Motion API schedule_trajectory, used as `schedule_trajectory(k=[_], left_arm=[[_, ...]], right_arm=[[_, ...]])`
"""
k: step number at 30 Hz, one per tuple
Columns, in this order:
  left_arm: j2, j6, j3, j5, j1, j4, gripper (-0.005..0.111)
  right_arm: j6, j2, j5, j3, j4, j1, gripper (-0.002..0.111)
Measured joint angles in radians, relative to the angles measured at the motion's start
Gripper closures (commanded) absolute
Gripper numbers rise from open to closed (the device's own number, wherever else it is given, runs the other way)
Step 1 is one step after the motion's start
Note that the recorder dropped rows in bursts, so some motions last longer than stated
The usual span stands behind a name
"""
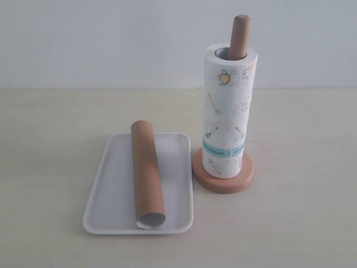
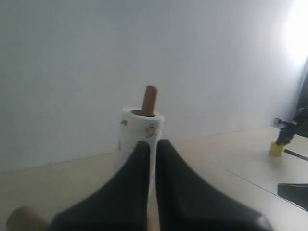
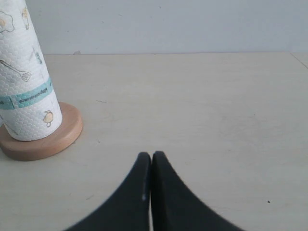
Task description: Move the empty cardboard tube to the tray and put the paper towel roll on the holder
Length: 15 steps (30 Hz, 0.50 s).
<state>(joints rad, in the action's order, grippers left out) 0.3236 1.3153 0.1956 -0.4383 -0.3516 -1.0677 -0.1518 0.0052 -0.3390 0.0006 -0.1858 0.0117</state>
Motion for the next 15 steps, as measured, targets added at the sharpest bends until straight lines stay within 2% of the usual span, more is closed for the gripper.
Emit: schedule_trajectory(k=[8,10,13,15], left_arm=[[-0.172,0.0,-0.07,0.038,0.151,-0.008,0.103],[-0.197,0.022,-0.075,0.04,0.171,-0.005,0.103],[-0.218,0.143,-0.076,0.091,0.177,0.075,0.103],[-0.225,0.273,-0.076,0.174,0.177,0.2,0.103]], right_arm=[[0.0,0.0,0.0,0.0,0.0,0.0,0.108],[0.0,0.0,0.0,0.0,0.0,0.0,0.108],[0.0,0.0,0.0,0.0,0.0,0.0,0.108],[0.0,0.0,-0.002,0.0,0.0,0.0,0.108]])
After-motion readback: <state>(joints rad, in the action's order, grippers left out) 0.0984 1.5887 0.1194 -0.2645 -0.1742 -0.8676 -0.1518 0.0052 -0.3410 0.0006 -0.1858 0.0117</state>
